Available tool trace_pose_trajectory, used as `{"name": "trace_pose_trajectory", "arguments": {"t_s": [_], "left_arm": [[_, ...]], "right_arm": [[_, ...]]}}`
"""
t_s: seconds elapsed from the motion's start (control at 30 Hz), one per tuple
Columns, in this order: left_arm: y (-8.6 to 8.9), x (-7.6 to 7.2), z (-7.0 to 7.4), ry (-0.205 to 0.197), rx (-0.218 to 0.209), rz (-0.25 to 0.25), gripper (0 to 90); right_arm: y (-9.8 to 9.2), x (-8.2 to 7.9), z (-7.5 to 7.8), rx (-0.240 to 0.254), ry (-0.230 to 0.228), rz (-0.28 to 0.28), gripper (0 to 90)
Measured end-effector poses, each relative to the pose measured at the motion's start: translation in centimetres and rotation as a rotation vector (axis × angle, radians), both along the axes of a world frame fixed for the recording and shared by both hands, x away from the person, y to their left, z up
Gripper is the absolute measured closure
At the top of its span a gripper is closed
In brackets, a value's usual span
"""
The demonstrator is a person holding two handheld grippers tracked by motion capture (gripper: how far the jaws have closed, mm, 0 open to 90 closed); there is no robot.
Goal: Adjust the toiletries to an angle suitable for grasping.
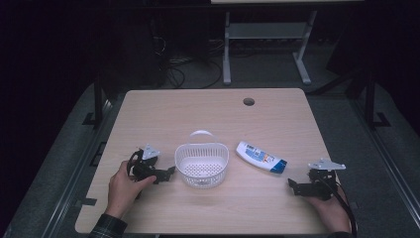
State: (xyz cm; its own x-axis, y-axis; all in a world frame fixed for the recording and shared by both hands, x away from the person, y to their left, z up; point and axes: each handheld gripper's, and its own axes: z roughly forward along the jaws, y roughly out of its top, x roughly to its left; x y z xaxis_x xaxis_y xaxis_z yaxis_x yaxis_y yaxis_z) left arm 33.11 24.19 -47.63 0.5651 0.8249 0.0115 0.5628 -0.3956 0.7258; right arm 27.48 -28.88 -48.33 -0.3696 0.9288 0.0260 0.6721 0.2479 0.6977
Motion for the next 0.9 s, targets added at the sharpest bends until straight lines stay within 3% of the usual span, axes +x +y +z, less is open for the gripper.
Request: {"name": "trace_pose_trajectory", "arguments": {"t_s": [0.07,0.17,0.3,0.33,0.43,0.47,0.63,0.8,0.9], "left_arm": [[0.0,0.0,0.0,0.0,0.0,0.0,12.9],[0.0,0.0,0.0,0.0,0.0,0.0,12.9],[0.0,0.0,0.0,0.0,0.0,0.0,12.9],[0.0,0.0,0.0,-0.001,0.0,0.001,12.9],[0.0,0.0,0.0,0.0,0.0,0.0,13.0],[0.0,0.0,0.0,0.0,0.0,0.0,12.9],[0.0,0.0,0.0,0.0,-0.001,-0.001,13.0],[0.1,-0.2,0.0,-0.001,0.0,-0.006,13.0],[0.2,-0.3,0.0,-0.001,-0.002,-0.008,13.0]], "right_arm": [[0.0,0.0,0.1,0.0,0.005,0.0,1.4],[0.0,-0.1,0.4,0.0,0.004,0.006,14.9],[-0.1,-0.1,0.7,0.008,0.016,0.016,23.0],[-0.1,-0.2,1.1,0.021,0.021,0.024,32.7],[-0.1,-0.3,1.6,0.042,0.006,0.025,40.1],[-0.1,-0.4,2.1,0.056,-0.002,0.032,48.5],[0.1,-0.9,2.8,0.117,-0.007,0.066,64.4],[0.5,-1.1,4.2,0.152,-0.029,0.106,86.9],[0.5,-1.0,4.5,0.174,-0.036,0.122,89.6]]}}
